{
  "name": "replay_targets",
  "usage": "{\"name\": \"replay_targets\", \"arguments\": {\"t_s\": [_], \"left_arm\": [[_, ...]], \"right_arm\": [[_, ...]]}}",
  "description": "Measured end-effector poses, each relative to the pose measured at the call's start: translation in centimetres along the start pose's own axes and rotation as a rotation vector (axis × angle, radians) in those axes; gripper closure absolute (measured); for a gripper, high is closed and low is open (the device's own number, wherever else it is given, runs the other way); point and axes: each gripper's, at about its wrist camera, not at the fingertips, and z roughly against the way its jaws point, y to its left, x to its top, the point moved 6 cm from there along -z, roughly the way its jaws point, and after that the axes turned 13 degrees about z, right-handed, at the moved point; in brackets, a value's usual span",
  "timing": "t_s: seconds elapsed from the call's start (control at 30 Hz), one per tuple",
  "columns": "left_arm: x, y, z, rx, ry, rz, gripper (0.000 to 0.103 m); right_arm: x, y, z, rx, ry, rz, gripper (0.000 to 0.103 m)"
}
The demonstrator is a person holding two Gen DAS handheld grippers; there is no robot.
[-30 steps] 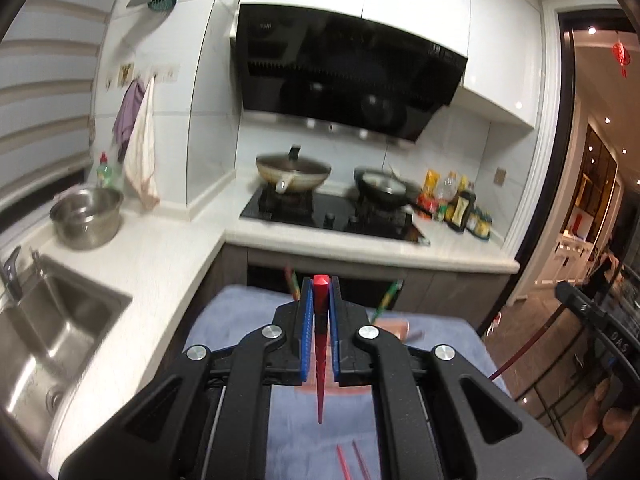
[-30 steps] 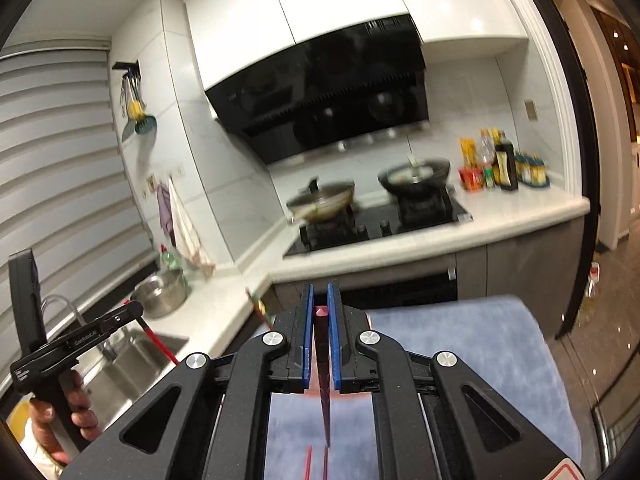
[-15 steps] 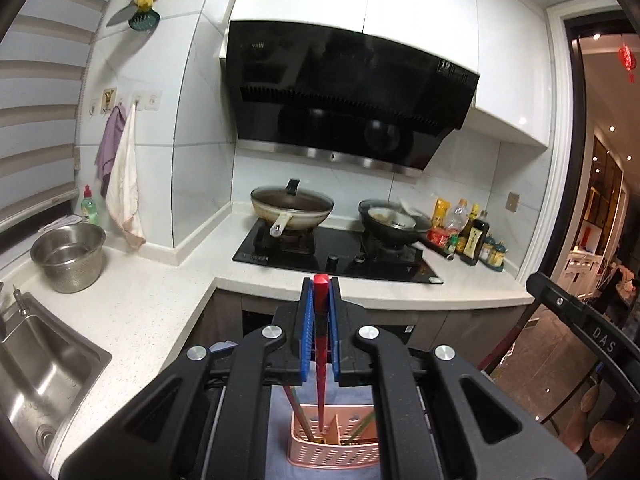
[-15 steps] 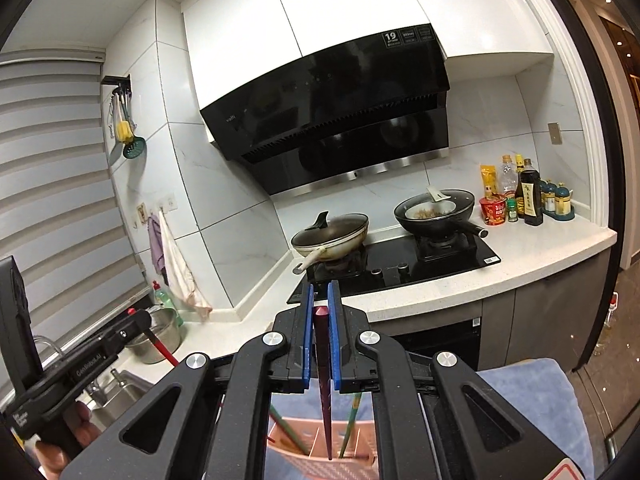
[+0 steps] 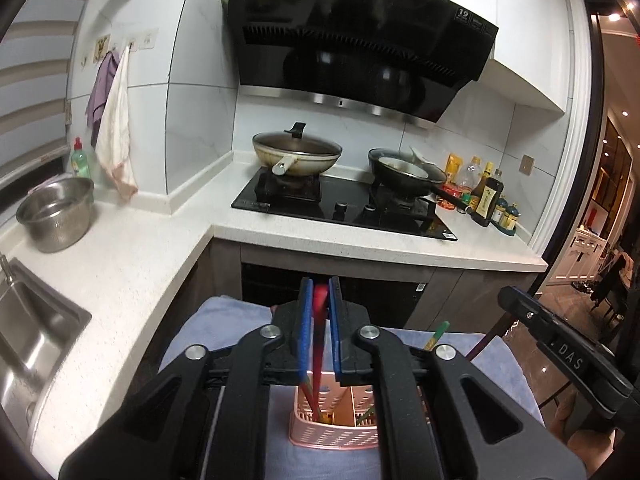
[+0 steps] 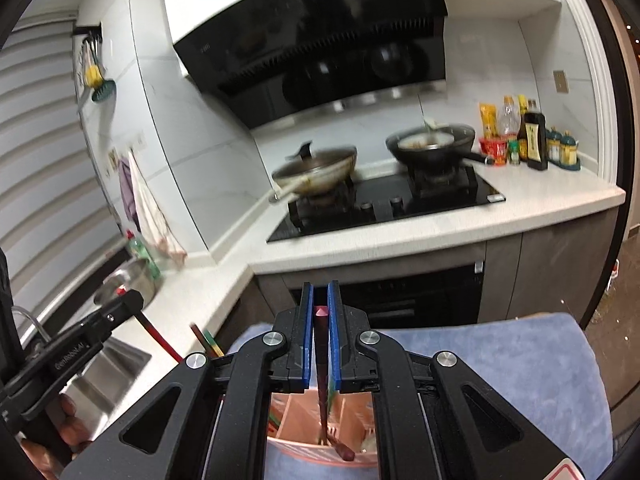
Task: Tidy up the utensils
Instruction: 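Open both tools over the pink caddy and withdraw them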
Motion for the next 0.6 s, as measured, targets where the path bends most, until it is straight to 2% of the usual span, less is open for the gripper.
{"name": "replay_targets", "arguments": {"t_s": [0.03, 0.07, 0.1, 0.13, 0.2, 0.4, 0.5, 0.6], "left_arm": [[-0.2, 0.1, 0.0, 0.019, 0.002, -0.001, 0.076], [-0.2, 0.2, 0.1, 0.032, -0.001, 0.002, 0.066], [-0.2, 0.3, 0.3, 0.045, -0.015, 0.008, 0.051], [-0.1, 0.4, 0.6, 0.055, -0.029, 0.012, 0.046], [-0.1, 0.3, 1.1, 0.060, -0.044, 0.006, 0.045], [-0.4, -0.4, 2.6, 0.067, -0.047, -0.027, 0.045], [-0.5, -0.7, 3.4, 0.070, -0.051, -0.041, 0.041], [-1.0, -0.9, 4.6, 0.075, -0.055, -0.053, 0.041]], "right_arm": [[-0.1, -0.1, 0.1, -0.009, -0.004, 0.000, 0.089], [0.0, -0.1, 0.2, -0.012, -0.006, -0.001, 0.078], [0.0, -0.2, 0.5, -0.014, -0.014, -0.007, 0.073], [0.1, -0.3, 0.9, -0.019, -0.027, -0.013, 0.064], [0.3, -0.3, 1.6, -0.025, -0.044, -0.008, 0.057], [0.5, 0.6, 3.7, -0.027, -0.063, 0.029, 0.056], [0.3, 1.1, 5.1, -0.030, -0.070, 0.047, 0.056], [-0.2, 1.5, 6.8, -0.027, -0.078, 0.052, 0.049]]}}
